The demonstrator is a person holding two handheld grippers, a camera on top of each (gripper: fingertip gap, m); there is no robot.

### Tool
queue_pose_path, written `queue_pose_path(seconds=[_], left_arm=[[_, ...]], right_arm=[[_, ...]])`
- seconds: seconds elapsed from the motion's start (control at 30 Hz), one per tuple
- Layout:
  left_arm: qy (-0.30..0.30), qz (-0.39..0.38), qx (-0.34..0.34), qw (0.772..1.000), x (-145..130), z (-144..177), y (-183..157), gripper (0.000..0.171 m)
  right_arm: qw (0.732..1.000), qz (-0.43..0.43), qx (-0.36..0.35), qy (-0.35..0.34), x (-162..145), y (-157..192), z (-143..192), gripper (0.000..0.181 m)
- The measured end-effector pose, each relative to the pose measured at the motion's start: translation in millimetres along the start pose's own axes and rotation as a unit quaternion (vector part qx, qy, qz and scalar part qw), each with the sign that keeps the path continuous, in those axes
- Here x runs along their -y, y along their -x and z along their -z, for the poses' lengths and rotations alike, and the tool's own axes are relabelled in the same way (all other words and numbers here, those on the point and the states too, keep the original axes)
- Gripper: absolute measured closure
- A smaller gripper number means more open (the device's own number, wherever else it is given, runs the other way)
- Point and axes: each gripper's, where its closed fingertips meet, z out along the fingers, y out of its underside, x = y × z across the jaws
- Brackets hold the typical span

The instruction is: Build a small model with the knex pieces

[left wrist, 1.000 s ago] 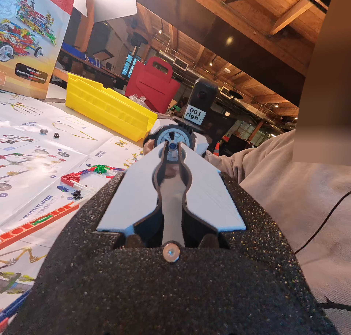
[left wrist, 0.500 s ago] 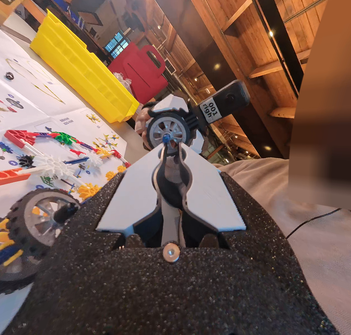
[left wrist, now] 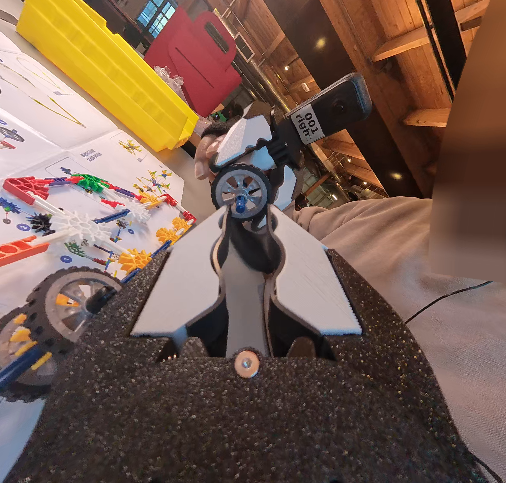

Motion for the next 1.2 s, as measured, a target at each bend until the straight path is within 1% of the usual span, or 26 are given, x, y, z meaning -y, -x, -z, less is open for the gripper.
queue_pose_path(seconds=[0.13, 0.23, 0.33, 0.43, 0.5, 0.6, 0.7, 0.77, 0.83, 0.93, 1.03, 1.13, 1.2], left_arm=[[0.003, -0.021, 0.019, 1.000, 1.2, 1.8, 3.9, 0.154], [0.009, -0.045, 0.037, 0.998, 0.0, 2.1, 6.3, 0.168], [0.021, -0.079, 0.057, 0.995, -2.2, 2.5, 8.0, 0.168], [0.040, -0.128, 0.082, 0.988, -3.8, 3.2, 8.8, 0.168], [0.063, -0.180, 0.109, 0.976, -4.0, 6.1, 10.4, 0.168], [0.116, -0.262, 0.157, 0.945, -8.3, 11.7, 17.0, 0.168], [0.148, -0.299, 0.184, 0.925, -11.9, 15.4, 22.8, 0.168], [0.176, -0.317, 0.194, 0.912, -18.3, 16.4, 27.0, 0.168], [0.199, -0.328, 0.188, 0.904, -27.1, 14.1, 26.3, 0.168], [0.218, -0.344, 0.194, 0.892, -33.1, 13.2, 28.1, 0.168], [0.226, -0.339, 0.188, 0.894, -35.6, 13.9, 27.0, 0.168], [0.242, -0.342, 0.183, 0.889, -43.4, 12.3, 27.8, 0.168], [0.249, -0.344, 0.177, 0.888, -48.9, 9.8, 27.4, 0.168]], right_arm=[[1.000, -0.003, 0.002, -0.001, -1.1, 1.2, 0.9, 0.135], [1.000, -0.003, 0.007, 0.001, -3.4, 3.0, 0.3, 0.135], [1.000, -0.007, 0.013, 0.000, -6.4, 4.0, 0.2, 0.135], [0.999, -0.019, 0.025, -0.016, -9.1, 4.9, 1.3, 0.135], [0.999, -0.031, 0.033, -0.028, -13.3, 4.0, 3.0, 0.135], [0.997, -0.049, 0.054, -0.019, -28.9, 5.3, 3.9, 0.133], [0.997, -0.048, 0.062, -0.006, -36.9, 6.8, 5.1, 0.125], [0.997, -0.049, 0.065, -0.012, -34.5, 7.2, 5.9, 0.123], [0.996, -0.053, 0.073, -0.019, -32.6, 10.5, 5.4, 0.123], [0.995, -0.053, 0.088, -0.016, -35.2, 17.3, 2.4, 0.126], [0.994, -0.053, 0.099, -0.016, -37.1, 22.0, 1.3, 0.134], [0.992, -0.057, 0.110, -0.028, -32.5, 27.2, 1.5, 0.147], [0.992, -0.047, 0.117, -0.026, -31.9, 32.1, 1.3, 0.150]])
